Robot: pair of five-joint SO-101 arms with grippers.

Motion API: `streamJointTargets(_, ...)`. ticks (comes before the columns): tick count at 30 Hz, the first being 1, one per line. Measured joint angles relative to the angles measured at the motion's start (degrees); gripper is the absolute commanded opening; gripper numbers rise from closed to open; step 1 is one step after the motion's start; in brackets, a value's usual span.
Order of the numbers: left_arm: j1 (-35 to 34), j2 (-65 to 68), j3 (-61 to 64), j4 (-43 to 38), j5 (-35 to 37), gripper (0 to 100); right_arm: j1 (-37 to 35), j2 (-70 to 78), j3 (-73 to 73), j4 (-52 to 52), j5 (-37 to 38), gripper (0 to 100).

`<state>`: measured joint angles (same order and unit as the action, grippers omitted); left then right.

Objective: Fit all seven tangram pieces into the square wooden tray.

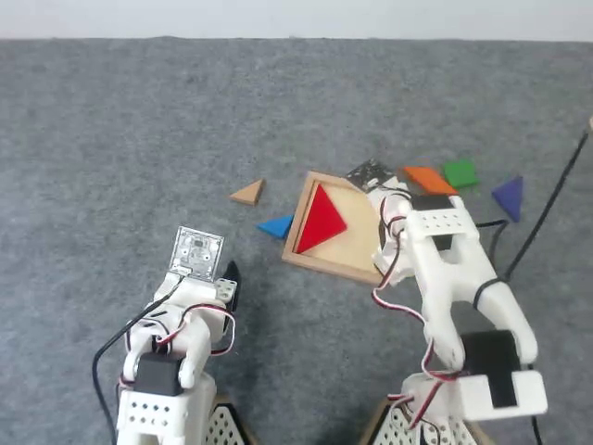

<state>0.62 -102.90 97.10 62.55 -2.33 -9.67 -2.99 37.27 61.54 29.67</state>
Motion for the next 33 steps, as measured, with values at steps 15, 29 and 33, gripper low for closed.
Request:
streamJointTargets(15, 0.0, 0.0, 0.0, 0.0, 0.0, 11, 3.3, 5.5, 0.0, -9.0, -2.3, 28.1)
streamJointTargets(29, 0.0, 0.0, 0.0, 0.0, 0.0, 11, 16.3, 5.6, -2.2, -8.9, -7.4, 28.4)
streamJointTargets(33, 0.0, 0.0, 0.0, 0.0, 0.0, 11, 12.4, 5.6, -2.2, -6.6, -7.2, 28.4)
